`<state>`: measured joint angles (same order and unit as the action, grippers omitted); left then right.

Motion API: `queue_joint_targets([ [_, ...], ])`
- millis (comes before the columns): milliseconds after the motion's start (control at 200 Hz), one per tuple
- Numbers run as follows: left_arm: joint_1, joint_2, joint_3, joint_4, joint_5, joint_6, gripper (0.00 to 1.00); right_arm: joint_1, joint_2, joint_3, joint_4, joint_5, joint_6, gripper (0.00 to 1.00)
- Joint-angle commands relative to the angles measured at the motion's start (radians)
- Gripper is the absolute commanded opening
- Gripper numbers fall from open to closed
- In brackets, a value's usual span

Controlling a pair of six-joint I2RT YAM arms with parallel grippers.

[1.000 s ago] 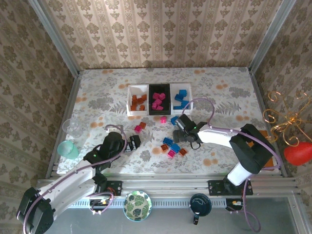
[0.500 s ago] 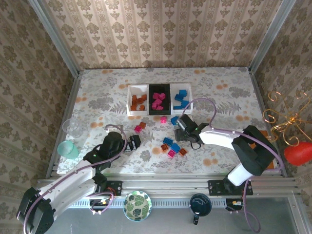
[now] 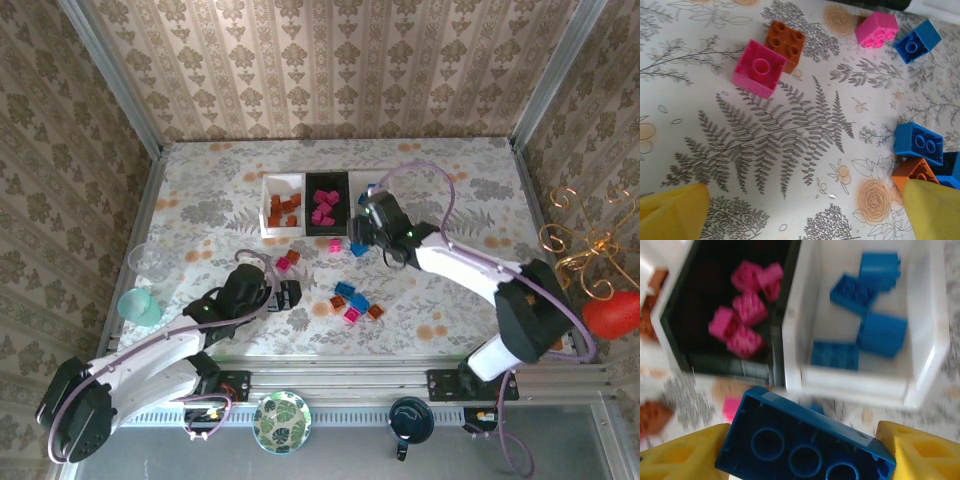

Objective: Sort the legos into containers by color
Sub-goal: Place the lego in the container.

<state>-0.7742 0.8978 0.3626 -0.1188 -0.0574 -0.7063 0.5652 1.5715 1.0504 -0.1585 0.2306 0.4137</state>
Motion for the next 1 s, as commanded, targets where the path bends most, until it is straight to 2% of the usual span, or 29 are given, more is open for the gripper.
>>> queue_joint_targets([
  [0,-0.025,0.027,0.049,0.008,0.011,0.041,1.0,-0.046,0.111,0.1,-0.03,-0.004,-0.016,0.62],
  [220,-0.045,0.059,0.072,0.027,0.036,0.053,1.0,-0.117,0.296,0.352,-0.126,-0.002,0.021,0.64],
  [295,-0.053,0.091,0.083,0.046,0.059,0.063,1.0,-0.14,0.345,0.414,-0.144,-0.024,0.041,0.7],
  [390,-0.074,0.153,0.108,0.068,0.087,0.087,1.0,-0.156,0.397,0.507,-0.18,-0.055,0.034,0.83],
  [490,-0.101,0.226,0.139,0.087,0.112,0.108,1.0,-0.156,0.394,0.542,-0.197,-0.057,0.024,0.89],
  [635,-0.131,0.325,0.173,0.152,0.16,0.13,0.95,-0.149,0.283,0.433,-0.141,-0.082,0.031,0.89],
  [755,-0.173,0.429,0.232,0.154,0.173,0.158,0.85,-0.136,0.15,0.264,-0.076,-0.1,0.042,0.89],
  [910,-0.204,0.561,0.288,0.167,0.173,0.172,0.83,-0.13,-0.013,0.039,-0.001,-0.112,0.068,0.89],
  [995,-0.206,0.611,0.308,0.18,0.166,0.172,0.75,-0.128,-0.081,-0.053,0.024,-0.115,0.081,0.89],
])
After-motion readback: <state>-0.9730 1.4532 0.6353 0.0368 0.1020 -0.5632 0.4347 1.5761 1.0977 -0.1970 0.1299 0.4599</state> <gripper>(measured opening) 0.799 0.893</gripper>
